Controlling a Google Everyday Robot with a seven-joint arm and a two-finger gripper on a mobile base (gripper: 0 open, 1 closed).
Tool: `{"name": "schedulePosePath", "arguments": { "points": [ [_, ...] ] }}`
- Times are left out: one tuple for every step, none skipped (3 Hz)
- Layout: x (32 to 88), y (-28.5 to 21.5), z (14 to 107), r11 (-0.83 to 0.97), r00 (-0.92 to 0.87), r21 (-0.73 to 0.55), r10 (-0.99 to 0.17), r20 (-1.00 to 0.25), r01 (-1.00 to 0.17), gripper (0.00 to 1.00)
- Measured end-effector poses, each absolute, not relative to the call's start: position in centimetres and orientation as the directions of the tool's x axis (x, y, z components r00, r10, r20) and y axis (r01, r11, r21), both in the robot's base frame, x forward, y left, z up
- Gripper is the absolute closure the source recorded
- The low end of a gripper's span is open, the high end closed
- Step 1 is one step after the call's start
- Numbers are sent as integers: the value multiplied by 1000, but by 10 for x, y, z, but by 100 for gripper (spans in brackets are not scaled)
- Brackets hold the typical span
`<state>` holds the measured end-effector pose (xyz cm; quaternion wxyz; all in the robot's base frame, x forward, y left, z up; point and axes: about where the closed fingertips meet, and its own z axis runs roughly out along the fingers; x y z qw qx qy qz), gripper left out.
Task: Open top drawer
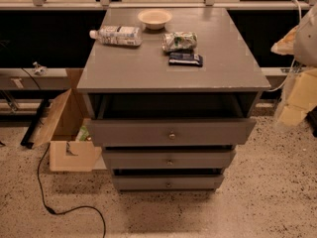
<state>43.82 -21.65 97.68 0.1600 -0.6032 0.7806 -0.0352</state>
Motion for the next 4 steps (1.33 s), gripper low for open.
{"name": "schedulePosePath", "arguments": {
  "points": [
    [438, -216, 977, 270, -221, -248, -953, -207, -931, 0],
    [438, -204, 938, 211, -167, -206, -963, -212, -955, 0],
    [434, -183, 853, 162, -135, -85, -956, -261, -983, 0],
    [434, -183, 853, 162, -135, -85, -956, -261, -983, 0]
  ]
}}
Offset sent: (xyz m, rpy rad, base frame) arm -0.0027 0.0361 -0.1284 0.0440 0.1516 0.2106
